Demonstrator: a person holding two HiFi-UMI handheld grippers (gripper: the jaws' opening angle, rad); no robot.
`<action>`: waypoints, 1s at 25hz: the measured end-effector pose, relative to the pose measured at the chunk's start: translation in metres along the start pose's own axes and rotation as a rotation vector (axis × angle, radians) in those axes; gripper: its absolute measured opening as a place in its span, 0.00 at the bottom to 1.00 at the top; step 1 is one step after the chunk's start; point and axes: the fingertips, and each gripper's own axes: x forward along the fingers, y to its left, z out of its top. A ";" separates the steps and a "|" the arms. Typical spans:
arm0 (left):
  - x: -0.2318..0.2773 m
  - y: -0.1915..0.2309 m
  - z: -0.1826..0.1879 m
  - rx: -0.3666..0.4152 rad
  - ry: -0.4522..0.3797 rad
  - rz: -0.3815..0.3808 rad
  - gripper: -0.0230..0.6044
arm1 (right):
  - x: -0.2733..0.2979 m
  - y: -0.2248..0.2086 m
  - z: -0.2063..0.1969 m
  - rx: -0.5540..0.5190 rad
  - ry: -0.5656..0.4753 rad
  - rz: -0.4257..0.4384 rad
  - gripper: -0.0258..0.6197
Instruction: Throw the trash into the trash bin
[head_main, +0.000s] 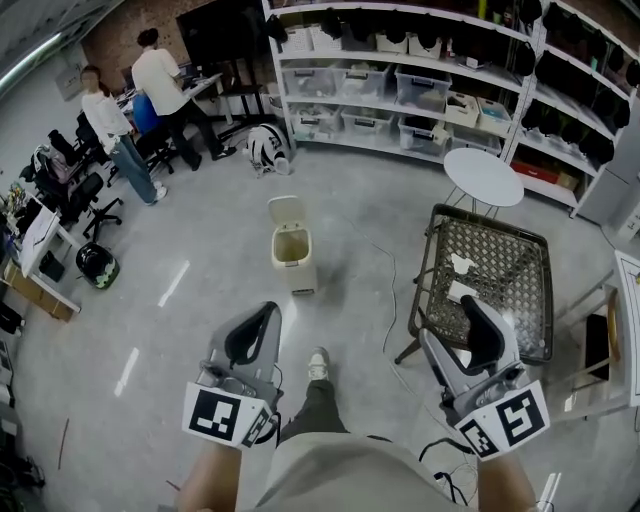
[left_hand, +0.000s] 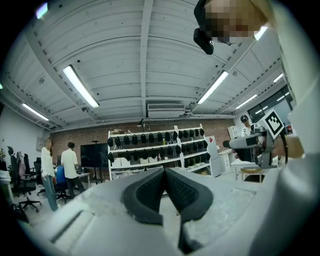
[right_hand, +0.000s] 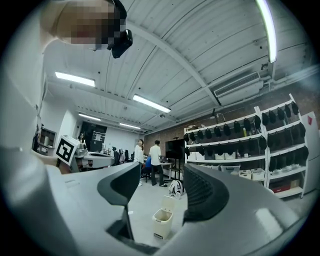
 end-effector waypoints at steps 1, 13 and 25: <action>0.007 0.004 -0.003 0.011 0.001 0.003 0.04 | 0.007 -0.003 -0.003 -0.002 0.004 -0.003 0.46; 0.110 0.085 -0.034 0.008 -0.014 -0.002 0.04 | 0.125 -0.042 -0.034 0.017 0.063 -0.054 0.46; 0.263 0.212 -0.048 0.017 -0.033 -0.089 0.04 | 0.291 -0.101 -0.042 -0.014 0.075 -0.187 0.46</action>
